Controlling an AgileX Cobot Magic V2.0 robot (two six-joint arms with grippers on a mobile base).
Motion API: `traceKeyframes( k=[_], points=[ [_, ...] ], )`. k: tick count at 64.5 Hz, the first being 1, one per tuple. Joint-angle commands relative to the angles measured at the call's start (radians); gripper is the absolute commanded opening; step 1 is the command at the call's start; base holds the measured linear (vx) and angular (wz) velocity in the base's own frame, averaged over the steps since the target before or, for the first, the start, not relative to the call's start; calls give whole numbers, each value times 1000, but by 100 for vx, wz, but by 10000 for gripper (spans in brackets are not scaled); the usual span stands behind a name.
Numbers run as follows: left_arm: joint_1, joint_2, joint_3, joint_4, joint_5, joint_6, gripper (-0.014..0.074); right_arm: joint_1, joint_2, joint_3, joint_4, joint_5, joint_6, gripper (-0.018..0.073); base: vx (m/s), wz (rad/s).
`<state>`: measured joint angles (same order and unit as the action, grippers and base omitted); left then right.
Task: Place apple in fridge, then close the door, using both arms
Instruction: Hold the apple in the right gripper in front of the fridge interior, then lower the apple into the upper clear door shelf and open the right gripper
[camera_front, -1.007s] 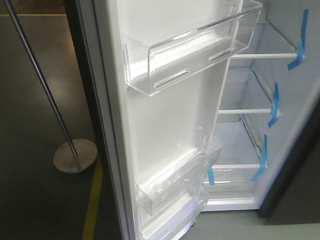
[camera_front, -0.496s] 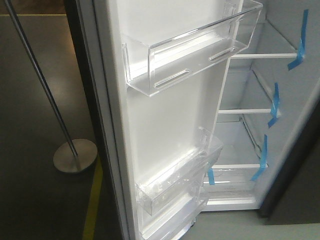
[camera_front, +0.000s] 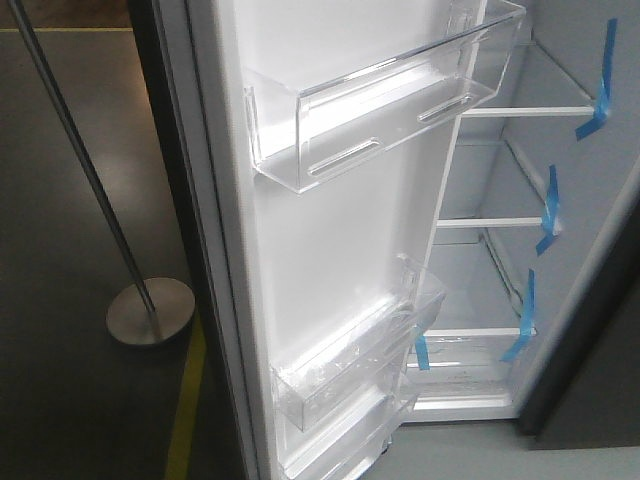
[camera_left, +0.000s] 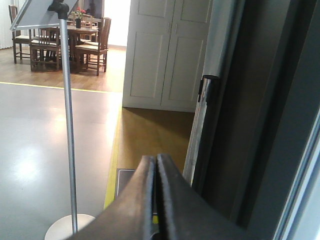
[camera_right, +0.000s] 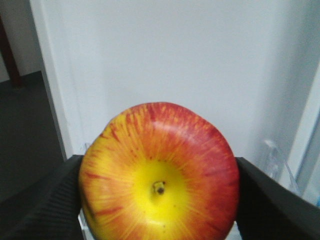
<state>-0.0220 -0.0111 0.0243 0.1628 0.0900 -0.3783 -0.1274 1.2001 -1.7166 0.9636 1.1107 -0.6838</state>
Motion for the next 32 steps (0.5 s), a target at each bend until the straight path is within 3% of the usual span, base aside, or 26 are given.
traceKeyframes(
  k=[1, 13, 32],
  points=[
    [2, -15, -18, -6, -67, -2, -7, -3, 83, -106, 142, -50, -36, 140, 0, 0],
    [2, -15, -18, -6, -67, -2, -7, 6, 270, -296, 211, 13, -39, 150, 0, 0],
    [2, -15, -18, -6, -67, -2, -7, 128, 454, -382, 167, 21, -139, 167, 0, 0]
  ],
)
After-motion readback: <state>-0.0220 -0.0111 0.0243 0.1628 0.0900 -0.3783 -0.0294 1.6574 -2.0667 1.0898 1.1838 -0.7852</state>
